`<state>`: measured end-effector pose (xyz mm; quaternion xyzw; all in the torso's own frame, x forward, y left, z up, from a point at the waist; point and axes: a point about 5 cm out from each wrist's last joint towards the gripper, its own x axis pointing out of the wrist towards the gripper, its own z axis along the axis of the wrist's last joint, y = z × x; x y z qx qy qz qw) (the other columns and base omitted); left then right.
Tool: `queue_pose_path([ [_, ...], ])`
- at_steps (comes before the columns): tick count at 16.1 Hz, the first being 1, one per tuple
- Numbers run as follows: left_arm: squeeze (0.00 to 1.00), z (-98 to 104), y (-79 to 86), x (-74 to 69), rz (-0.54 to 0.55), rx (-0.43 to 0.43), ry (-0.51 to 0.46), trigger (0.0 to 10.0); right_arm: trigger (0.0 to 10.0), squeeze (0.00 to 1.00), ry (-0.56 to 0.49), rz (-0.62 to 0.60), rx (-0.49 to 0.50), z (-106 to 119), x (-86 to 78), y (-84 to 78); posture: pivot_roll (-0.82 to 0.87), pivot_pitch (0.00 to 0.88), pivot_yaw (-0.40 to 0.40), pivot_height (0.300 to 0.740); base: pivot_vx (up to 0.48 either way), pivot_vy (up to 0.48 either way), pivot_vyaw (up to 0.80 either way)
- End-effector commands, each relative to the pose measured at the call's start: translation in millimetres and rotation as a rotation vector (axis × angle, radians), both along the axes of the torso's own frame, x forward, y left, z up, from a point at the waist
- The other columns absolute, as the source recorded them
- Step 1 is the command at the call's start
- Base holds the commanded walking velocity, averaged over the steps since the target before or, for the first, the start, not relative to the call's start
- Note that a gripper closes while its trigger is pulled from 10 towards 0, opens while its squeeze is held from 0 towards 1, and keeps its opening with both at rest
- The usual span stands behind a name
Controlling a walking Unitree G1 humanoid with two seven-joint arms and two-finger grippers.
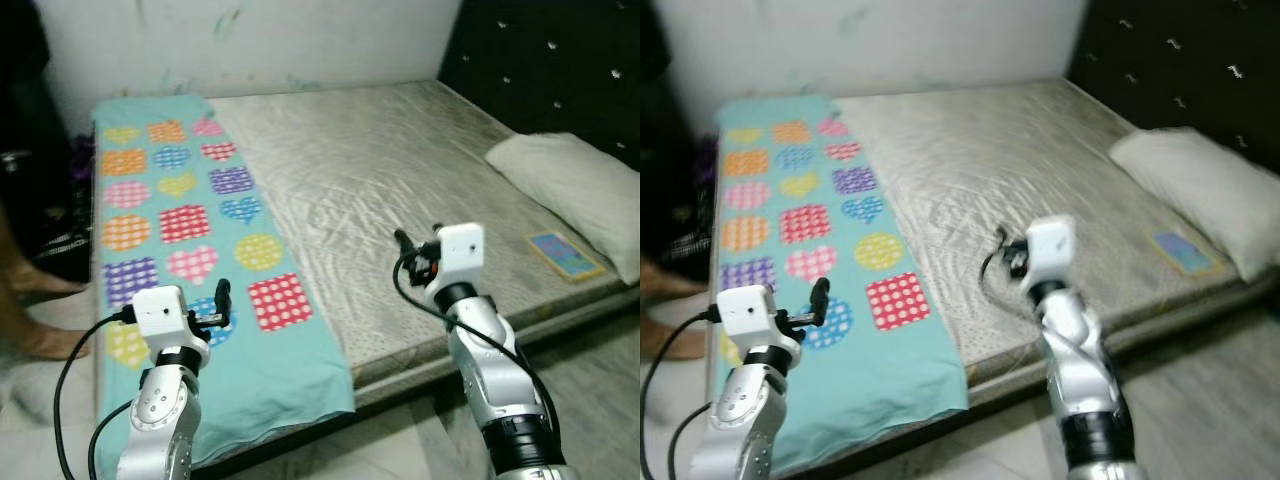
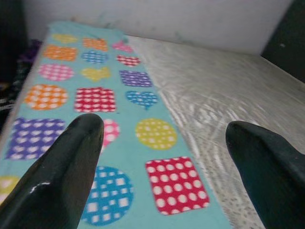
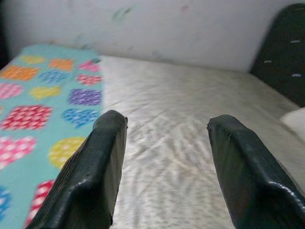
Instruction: Clean up the room
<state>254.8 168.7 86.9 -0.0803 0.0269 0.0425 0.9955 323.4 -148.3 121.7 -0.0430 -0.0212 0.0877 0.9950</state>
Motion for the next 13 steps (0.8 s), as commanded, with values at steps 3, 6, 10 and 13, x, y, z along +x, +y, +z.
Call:
queue_pose_path([
  [3, 0.00, 10, 1.5, 4.7, -0.009, 0.014, -0.039, 10.0, 10.0, 0.00, -0.038, 0.019, -0.008, 7, 5.0, 7.7, 0.05, 0.000, -0.070, 0.740, 0.000, 0.000, 0.80],
  [6, 0.00, 12, 1.6, 6.6, -0.020, 0.001, -0.041, 10.0, 10.0, 0.00, -0.041, 0.011, -0.003, 8, 5.6, 8.1, 0.04, 0.000, -0.070, 0.740, 0.000, 0.000, 0.80],
  [10, 0.00, 22, 17.1, -8.6, 0.053, 0.028, -0.069, 10.0, 10.0, 0.00, -0.014, 0.022, 0.041, 6, -11.7, 2.1, 0.02, 0.000, -0.094, 0.740, 0.000, 0.000, 0.40],
  [13, 0.00, 26, 24.1, -10.4, 0.073, 0.033, -0.076, 10.0, 10.0, 0.00, 0.003, 0.041, 0.055, 0, -11.8, 13.0, 0.05, 0.000, -0.100, 0.740, 0.000, 0.000, 0.00],
])
